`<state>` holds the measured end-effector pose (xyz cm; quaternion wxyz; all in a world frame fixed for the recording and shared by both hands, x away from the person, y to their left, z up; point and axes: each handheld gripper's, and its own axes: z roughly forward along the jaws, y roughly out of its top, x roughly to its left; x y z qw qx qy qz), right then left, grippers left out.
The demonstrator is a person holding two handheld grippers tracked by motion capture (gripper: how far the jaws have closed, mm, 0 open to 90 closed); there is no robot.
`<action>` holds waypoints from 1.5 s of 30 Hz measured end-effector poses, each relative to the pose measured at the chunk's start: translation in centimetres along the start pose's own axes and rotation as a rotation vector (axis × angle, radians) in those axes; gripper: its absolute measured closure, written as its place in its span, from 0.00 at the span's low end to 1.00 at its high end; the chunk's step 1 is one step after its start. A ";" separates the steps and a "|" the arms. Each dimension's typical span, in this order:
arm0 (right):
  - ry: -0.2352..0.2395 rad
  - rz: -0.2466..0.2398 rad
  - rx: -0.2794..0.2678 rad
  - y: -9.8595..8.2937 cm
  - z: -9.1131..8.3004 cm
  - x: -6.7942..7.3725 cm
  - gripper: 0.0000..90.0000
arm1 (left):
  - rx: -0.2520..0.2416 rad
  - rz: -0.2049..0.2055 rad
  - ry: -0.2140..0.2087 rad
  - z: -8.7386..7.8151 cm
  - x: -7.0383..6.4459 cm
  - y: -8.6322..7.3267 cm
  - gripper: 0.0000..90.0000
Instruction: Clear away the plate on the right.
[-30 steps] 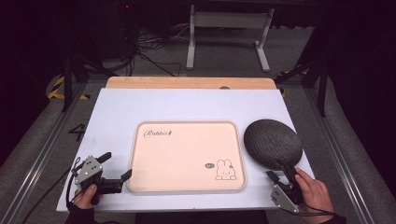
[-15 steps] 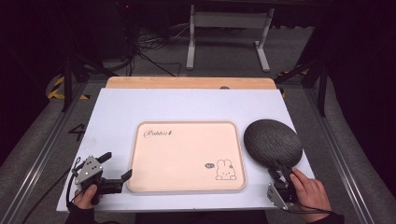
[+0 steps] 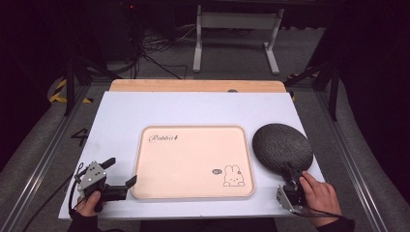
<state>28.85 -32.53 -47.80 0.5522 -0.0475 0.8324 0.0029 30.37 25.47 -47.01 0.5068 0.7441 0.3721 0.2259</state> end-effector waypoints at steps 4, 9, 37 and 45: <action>-0.005 -0.003 0.003 -0.1 0.4 0.0 0.64 | 0.001 0.000 0.001 0.0 0.0 0.0 0.00; -0.001 -0.022 0.004 -0.1 0.6 0.0 0.66 | 0.003 0.000 0.002 0.0 0.0 0.0 0.00; 0.043 -0.009 -0.012 -0.2 1.4 0.2 0.90 | 0.012 0.004 0.005 0.0 0.0 0.0 0.00; 0.013 0.019 -0.020 -0.4 1.4 0.3 0.94 | 0.012 0.004 0.005 0.0 0.0 0.0 0.00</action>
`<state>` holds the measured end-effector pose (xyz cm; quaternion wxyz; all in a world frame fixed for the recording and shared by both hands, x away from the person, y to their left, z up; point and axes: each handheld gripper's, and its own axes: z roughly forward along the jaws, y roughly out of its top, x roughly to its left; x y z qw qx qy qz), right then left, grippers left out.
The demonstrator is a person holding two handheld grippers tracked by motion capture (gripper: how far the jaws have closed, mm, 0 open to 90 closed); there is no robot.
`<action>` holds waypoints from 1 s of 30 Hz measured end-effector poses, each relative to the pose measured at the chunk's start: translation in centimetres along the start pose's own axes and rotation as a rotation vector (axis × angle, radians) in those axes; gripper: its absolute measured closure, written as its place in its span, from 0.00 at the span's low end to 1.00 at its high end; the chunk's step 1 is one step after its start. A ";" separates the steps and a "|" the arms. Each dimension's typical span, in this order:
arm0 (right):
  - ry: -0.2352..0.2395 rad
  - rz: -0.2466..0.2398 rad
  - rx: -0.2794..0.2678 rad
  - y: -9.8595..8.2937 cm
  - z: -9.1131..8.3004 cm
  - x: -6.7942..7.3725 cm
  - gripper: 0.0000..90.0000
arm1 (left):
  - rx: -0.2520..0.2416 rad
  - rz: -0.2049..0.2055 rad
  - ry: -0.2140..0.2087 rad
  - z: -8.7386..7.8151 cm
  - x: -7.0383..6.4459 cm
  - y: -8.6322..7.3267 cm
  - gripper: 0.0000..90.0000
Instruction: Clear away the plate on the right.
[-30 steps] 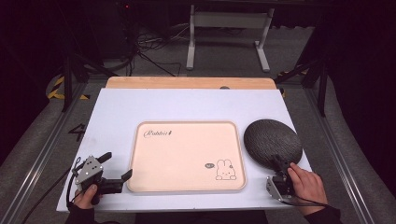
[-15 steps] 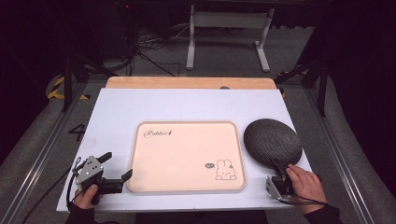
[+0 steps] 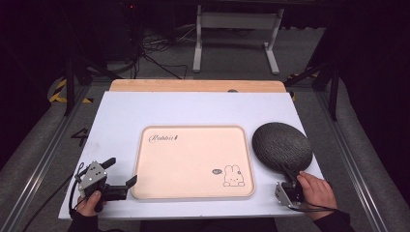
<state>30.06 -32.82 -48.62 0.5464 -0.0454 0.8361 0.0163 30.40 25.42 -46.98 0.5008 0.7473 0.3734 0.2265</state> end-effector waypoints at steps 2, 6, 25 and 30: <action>-0.009 0.012 0.014 0.0 -0.1 -0.4 0.95 | 0.000 -0.003 -0.001 0.0 0.0 0.0 0.00; -0.005 0.039 0.027 -0.1 -0.4 -1.0 0.95 | 0.000 -0.004 -0.001 0.0 0.0 0.0 0.00; -0.016 0.102 0.034 -0.9 -2.5 -3.3 0.95 | 0.005 0.007 0.005 0.0 0.0 0.0 0.00; -0.044 0.100 0.026 -0.7 -3.5 -4.2 0.95 | 0.005 0.007 0.005 0.0 0.0 0.0 0.00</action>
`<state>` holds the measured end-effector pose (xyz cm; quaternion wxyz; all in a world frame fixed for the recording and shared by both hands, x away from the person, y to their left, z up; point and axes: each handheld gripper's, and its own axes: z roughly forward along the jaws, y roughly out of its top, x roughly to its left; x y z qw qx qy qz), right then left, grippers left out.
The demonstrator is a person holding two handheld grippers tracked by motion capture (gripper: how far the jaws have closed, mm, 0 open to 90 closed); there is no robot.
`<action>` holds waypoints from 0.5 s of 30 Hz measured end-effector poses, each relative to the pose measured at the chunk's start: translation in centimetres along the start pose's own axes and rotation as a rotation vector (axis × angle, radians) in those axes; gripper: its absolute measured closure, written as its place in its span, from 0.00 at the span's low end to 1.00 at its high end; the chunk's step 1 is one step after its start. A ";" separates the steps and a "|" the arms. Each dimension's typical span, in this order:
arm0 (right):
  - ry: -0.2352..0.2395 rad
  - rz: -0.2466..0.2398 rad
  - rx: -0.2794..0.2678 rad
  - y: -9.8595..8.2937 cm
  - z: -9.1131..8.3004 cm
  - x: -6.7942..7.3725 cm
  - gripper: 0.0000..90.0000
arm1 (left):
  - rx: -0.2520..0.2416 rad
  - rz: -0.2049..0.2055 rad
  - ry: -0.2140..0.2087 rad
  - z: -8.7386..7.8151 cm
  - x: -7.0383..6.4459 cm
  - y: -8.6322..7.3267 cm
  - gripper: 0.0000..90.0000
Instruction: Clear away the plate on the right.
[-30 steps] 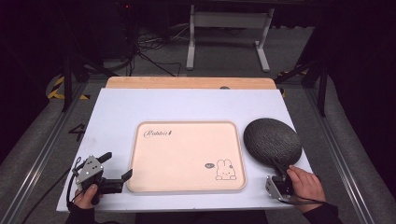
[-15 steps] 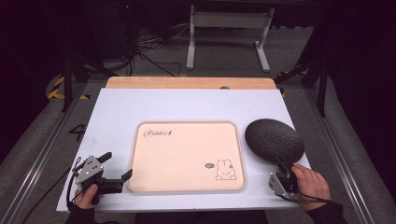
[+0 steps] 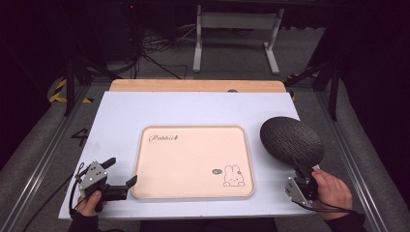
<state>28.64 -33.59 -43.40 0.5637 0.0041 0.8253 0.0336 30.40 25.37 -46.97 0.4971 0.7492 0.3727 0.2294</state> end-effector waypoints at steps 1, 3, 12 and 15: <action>-0.003 -0.002 -0.003 0.1 -0.1 -0.2 0.95 | 0.000 0.000 0.000 0.0 0.0 0.0 0.00; -0.005 -0.001 -0.007 0.2 -0.4 -0.4 0.95 | 0.000 0.000 0.001 0.0 0.0 0.0 0.00; -0.029 -0.023 -0.036 1.2 -1.6 -1.7 0.95 | -0.002 0.006 0.001 0.1 -0.1 0.0 0.00; -0.039 -0.025 -0.047 1.5 -1.9 -2.1 0.95 | -0.001 0.005 0.001 0.1 -0.1 0.0 0.00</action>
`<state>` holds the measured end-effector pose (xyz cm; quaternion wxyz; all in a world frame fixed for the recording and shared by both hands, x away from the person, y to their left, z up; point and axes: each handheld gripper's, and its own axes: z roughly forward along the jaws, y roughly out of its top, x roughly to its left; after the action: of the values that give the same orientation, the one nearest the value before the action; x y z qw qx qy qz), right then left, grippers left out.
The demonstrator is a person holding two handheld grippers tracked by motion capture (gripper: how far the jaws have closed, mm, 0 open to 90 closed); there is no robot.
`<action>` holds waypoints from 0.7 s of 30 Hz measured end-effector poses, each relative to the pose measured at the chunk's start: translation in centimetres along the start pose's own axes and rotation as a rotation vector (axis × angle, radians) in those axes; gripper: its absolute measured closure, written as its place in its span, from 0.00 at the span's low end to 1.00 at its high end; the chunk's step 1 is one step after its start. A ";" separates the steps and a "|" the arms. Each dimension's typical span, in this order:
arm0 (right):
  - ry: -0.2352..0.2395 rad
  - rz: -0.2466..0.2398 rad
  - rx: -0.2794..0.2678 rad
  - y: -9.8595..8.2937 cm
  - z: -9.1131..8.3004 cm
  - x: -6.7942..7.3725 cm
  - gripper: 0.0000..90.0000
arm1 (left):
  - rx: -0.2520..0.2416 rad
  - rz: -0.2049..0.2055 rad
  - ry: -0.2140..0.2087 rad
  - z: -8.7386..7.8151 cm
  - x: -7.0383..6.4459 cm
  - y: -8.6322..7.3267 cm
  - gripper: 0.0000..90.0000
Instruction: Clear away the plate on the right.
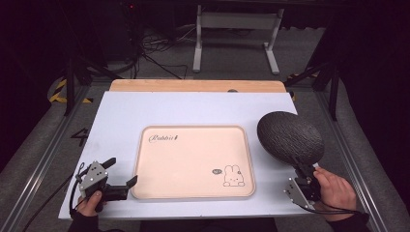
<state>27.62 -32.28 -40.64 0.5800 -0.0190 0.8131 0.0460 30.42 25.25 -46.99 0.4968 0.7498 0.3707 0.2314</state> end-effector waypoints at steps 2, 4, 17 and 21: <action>0.000 -0.002 -0.002 0.1 -0.1 -0.1 0.95 | 0.000 0.000 0.000 0.0 0.0 0.0 0.00; -0.001 -0.021 -0.009 0.5 -0.1 -0.4 0.95 | 0.000 0.000 0.000 0.0 0.0 0.0 0.00; -0.008 -0.045 -0.100 3.7 0.0 -1.5 0.95 | 0.001 0.001 -0.002 0.0 0.0 0.0 0.00; -0.011 -0.056 -0.135 4.9 0.0 -1.8 0.95 | 0.001 0.001 -0.002 0.0 0.0 0.0 0.00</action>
<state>27.78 -27.48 -38.70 0.5830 -0.0806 0.8040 0.0845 30.42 25.24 -46.99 0.4966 0.7505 0.3701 0.2306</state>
